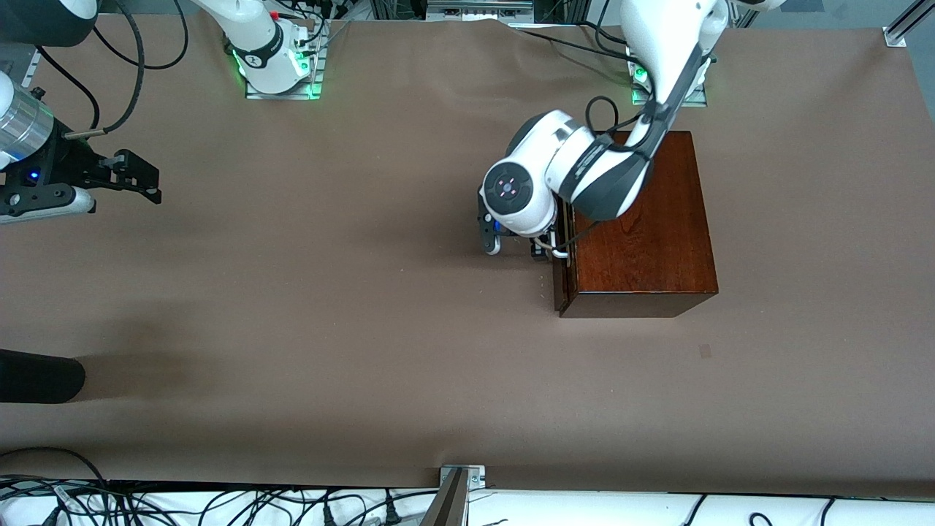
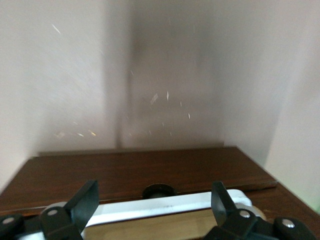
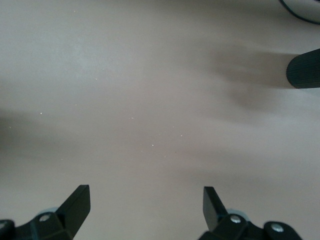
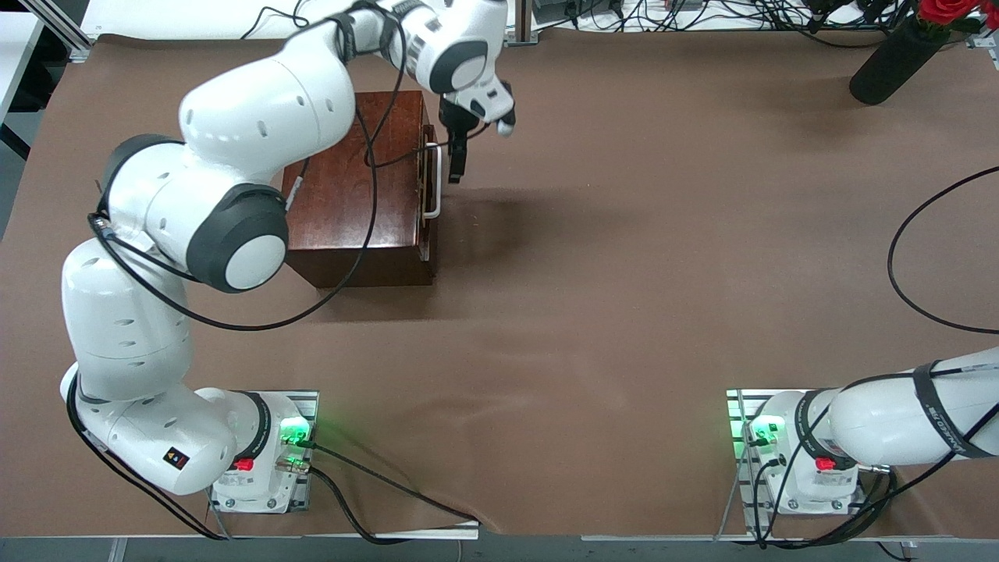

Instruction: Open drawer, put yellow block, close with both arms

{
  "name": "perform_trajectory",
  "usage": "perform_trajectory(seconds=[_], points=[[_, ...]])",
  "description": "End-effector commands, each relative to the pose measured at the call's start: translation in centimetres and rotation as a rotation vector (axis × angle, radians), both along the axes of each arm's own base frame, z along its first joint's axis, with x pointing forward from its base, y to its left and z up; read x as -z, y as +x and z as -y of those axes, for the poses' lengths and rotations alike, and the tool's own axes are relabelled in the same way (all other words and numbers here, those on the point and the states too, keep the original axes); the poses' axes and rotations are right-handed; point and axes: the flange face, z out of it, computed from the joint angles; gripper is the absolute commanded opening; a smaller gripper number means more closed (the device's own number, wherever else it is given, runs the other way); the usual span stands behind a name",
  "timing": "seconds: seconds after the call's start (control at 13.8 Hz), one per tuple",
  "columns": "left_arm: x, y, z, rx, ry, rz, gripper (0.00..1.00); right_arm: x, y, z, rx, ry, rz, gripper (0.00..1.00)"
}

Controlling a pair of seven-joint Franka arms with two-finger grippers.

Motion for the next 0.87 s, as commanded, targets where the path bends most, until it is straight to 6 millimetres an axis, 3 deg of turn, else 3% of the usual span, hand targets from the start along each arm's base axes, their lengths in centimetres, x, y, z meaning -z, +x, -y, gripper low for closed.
perform_trajectory(seconds=[0.0,0.15,0.22,0.36,0.51,0.65,0.8], points=[[-8.3,2.1,-2.9,-0.073,-0.118,0.068,1.00,-0.6,0.1,-0.2,0.013,0.009,0.006,1.00],[-12.4,3.5,-7.4,-0.123,-0.101,0.082,1.00,-0.4,0.1,-0.1,0.017,0.009,0.003,1.00],[-13.5,4.2,-9.9,-0.157,-0.076,0.071,1.00,-0.5,0.0,-0.1,0.017,0.009,0.002,1.00],[-18.1,6.8,-15.8,-0.238,-0.039,0.129,1.00,-0.3,-0.1,0.1,0.020,0.007,-0.010,1.00],[-20.0,9.0,-22.3,-0.348,-0.046,0.146,1.00,-0.3,-0.1,0.4,0.026,0.008,-0.009,1.00],[-22.3,9.2,-26.2,-0.425,-0.061,0.215,1.00,-0.2,-0.1,0.5,0.028,0.008,-0.012,1.00],[-23.9,6.9,-28.3,-0.608,-0.076,0.265,1.00,-0.2,-0.1,1.3,0.043,0.005,-0.012,1.00]])
